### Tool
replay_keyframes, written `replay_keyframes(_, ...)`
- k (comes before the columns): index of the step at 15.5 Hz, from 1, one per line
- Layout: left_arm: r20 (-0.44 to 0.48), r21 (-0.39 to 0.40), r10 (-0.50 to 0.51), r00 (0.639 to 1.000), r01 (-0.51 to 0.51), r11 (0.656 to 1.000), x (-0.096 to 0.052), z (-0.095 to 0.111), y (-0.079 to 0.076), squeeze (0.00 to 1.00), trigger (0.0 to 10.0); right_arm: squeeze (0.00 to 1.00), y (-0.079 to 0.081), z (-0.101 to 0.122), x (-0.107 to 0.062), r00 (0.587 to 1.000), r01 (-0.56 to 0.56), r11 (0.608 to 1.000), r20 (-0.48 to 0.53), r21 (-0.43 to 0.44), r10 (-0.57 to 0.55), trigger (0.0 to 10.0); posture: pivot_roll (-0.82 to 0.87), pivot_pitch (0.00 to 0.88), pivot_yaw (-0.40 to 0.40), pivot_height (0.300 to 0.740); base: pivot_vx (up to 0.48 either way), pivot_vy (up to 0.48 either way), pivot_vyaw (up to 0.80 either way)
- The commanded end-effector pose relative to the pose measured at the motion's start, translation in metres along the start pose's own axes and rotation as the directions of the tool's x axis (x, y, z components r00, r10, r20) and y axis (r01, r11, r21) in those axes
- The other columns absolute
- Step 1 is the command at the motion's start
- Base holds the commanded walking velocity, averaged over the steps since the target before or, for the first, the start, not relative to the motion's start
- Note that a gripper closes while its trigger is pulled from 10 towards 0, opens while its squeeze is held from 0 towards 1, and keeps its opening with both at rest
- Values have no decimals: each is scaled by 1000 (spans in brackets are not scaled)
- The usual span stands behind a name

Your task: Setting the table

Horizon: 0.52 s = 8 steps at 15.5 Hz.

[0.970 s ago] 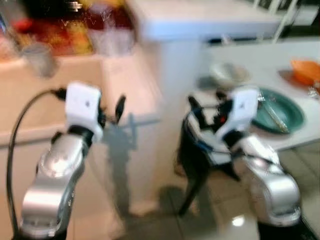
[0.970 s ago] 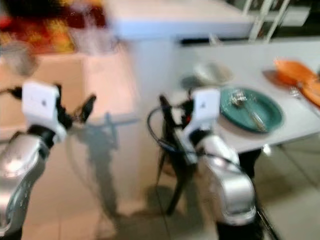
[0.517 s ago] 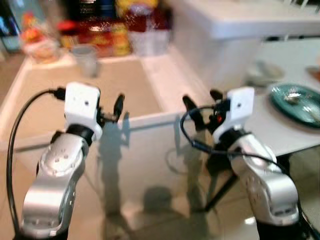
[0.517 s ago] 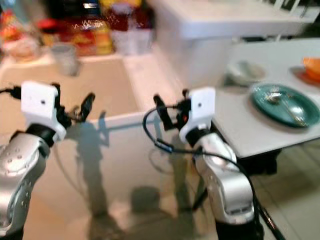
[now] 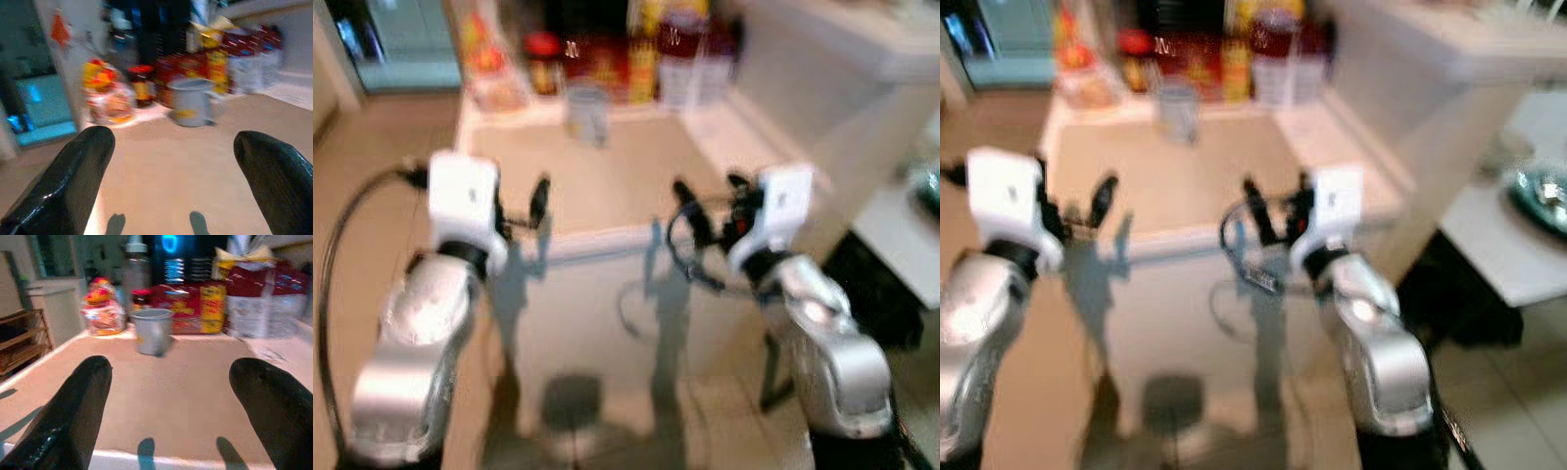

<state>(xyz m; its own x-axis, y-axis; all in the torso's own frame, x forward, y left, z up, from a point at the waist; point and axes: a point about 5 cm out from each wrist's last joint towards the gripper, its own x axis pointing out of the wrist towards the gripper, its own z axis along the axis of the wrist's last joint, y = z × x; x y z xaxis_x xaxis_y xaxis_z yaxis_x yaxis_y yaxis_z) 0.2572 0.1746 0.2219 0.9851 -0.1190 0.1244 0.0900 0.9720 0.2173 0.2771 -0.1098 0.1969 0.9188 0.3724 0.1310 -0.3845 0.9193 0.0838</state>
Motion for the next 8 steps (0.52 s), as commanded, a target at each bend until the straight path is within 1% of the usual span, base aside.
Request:
replay_keyframes(1, 32, -1, -12, 999, 12, 1000, 0, 5, -3, 0, 10000, 0, -6, 2, 0, 1000, 24, 999, 0, -21, -24, 10000, 85, 0, -38, 740, 274, 0, 0)
replay_keyframes(6, 27, -2, -29, 999, 29, 1000, 0, 4, -5, 0, 10000, 0, -8, 3, 2, 999, 35, 999, 12, -31, -34, 10000, 88, 0, -39, 740, 382, 0, 800)
replay_keyframes(8, 23, 0, -47, 999, 47, 999, 0, 2, -8, 0, 10000, 0, -12, 5, 2, 997, 73, 997, 32, -8, -73, 10000, 88, 0, -36, 740, 392, 0, 0)
